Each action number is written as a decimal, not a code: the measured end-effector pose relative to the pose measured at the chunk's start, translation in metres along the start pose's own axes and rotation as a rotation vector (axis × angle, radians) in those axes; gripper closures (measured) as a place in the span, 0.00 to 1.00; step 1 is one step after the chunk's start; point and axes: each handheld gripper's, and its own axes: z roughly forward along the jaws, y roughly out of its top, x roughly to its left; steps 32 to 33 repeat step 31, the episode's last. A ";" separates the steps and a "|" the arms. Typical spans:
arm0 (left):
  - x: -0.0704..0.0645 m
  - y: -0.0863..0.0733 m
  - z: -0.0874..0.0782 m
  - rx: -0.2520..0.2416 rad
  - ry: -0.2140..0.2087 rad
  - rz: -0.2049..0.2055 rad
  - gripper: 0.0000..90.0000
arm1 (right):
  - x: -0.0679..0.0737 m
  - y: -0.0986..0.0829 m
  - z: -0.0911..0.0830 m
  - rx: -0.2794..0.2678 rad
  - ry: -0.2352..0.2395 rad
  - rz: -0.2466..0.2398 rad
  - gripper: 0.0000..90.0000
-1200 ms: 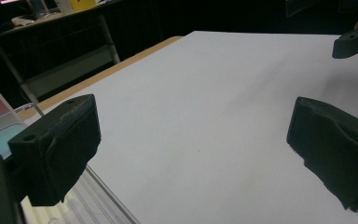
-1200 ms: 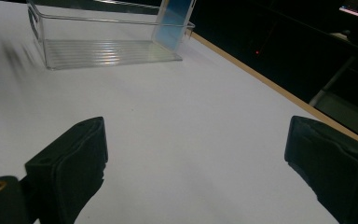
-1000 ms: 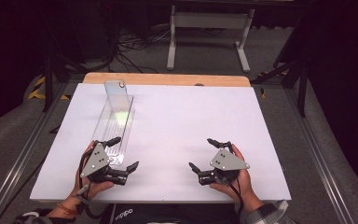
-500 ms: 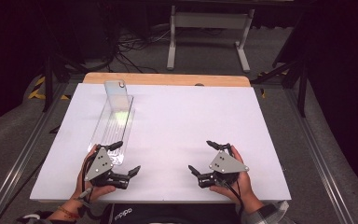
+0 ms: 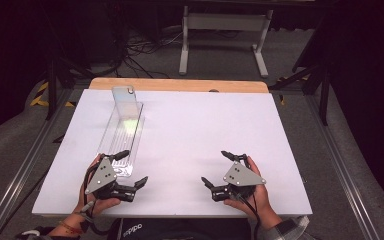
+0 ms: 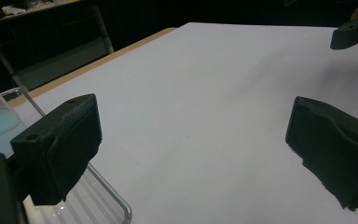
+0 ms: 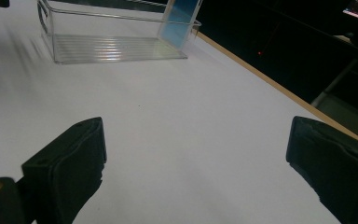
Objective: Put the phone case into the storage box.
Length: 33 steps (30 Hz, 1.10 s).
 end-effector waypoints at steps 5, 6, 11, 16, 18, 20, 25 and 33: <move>0.000 0.000 0.000 0.008 -0.008 0.013 0.05 | 0.001 0.000 0.000 0.007 0.002 0.000 0.06; 0.000 0.000 0.000 0.008 -0.008 0.013 0.05 | 0.001 0.000 0.000 0.007 0.002 0.000 0.06; 0.001 0.001 0.001 0.006 -0.013 0.006 0.05 | 0.000 0.000 0.000 0.009 0.000 0.001 0.06; 0.003 0.002 0.002 0.006 -0.020 0.008 0.05 | -0.001 -0.001 0.001 0.005 0.003 0.022 0.06; 0.005 0.002 0.002 0.008 -0.025 0.002 0.05 | -0.001 -0.001 0.002 0.006 0.004 0.020 0.06; 0.007 0.002 0.004 0.008 -0.032 -0.004 0.05 | -0.002 0.000 0.003 0.003 0.010 0.012 0.07; 0.006 0.002 0.004 -0.003 -0.033 -0.013 0.05 | -0.006 -0.005 0.003 0.016 0.004 0.026 0.07; 0.007 0.002 0.006 0.006 -0.027 -0.022 0.05 | -0.009 -0.006 0.002 0.018 -0.003 0.021 0.07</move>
